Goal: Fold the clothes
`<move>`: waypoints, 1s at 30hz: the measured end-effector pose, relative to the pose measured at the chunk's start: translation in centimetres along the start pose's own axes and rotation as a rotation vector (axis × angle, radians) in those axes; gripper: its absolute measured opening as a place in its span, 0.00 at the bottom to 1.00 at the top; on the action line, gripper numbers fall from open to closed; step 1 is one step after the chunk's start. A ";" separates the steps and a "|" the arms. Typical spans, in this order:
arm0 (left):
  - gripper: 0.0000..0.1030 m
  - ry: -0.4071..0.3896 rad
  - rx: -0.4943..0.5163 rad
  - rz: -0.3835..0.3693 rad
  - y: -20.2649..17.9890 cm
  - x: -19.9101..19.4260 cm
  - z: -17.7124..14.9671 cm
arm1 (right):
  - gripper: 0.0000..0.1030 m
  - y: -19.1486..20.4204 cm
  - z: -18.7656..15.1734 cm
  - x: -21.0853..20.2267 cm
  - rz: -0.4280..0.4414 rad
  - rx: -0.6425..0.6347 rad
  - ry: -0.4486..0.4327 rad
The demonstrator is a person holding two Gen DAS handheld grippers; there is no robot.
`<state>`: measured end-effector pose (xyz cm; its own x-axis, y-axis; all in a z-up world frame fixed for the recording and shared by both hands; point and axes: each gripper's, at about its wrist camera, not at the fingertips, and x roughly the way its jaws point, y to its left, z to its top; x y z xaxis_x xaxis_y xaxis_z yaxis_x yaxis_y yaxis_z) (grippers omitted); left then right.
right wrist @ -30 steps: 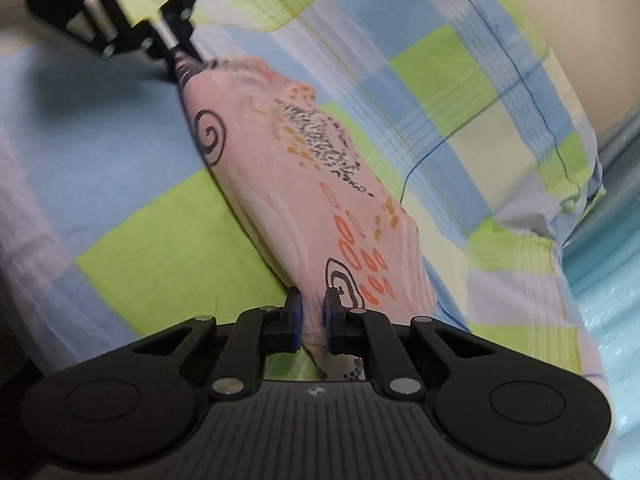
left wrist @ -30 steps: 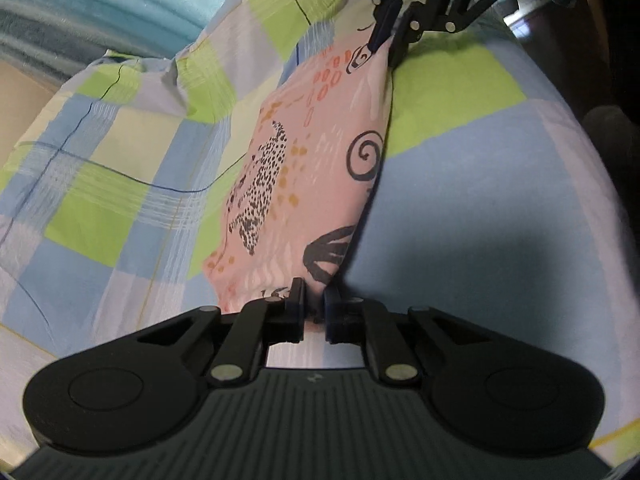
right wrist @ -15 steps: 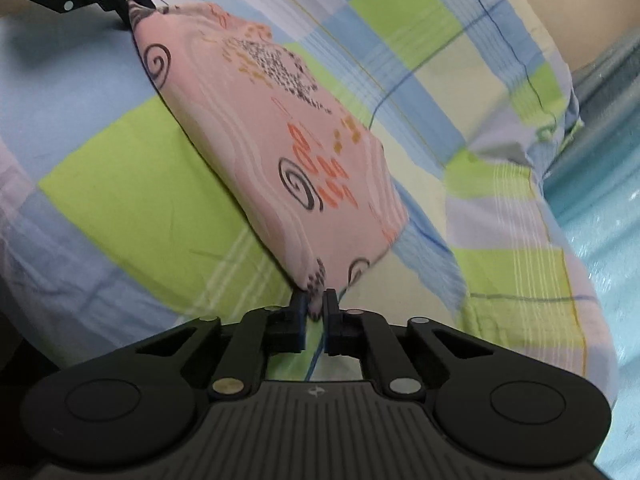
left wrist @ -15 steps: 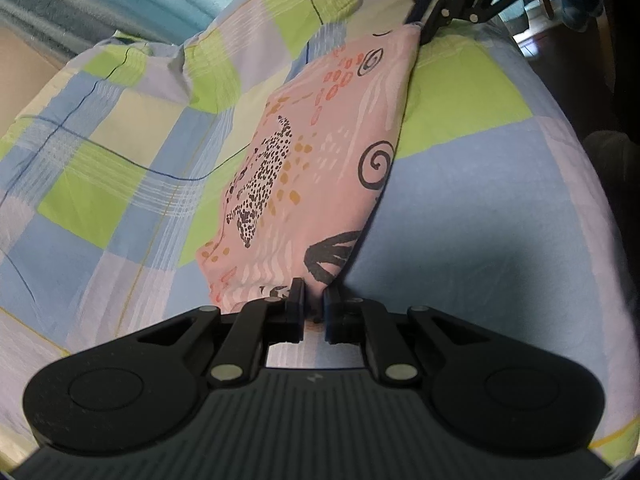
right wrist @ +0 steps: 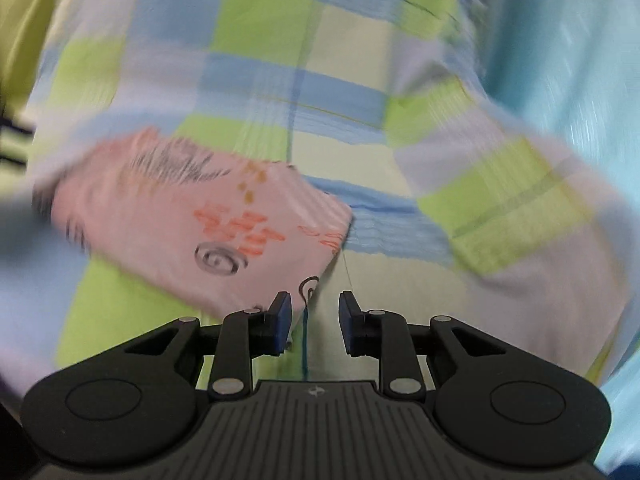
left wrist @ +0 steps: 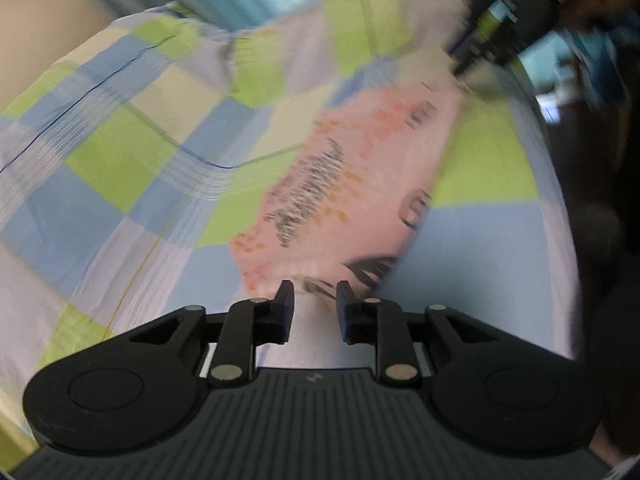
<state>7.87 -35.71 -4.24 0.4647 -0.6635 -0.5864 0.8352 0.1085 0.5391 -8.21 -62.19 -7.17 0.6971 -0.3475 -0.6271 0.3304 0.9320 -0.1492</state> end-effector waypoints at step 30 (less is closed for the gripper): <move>0.02 0.015 -0.544 -0.034 9.7 14.4 0.4 | 0.00 -7.9 4.4 11.4 0.232 0.422 -0.072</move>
<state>22.54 -44.47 -7.24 0.4360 -0.6627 -0.6088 0.8793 0.4576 0.1316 -0.03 -73.97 -9.78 0.8204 -0.1555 -0.5502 0.3795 0.8678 0.3206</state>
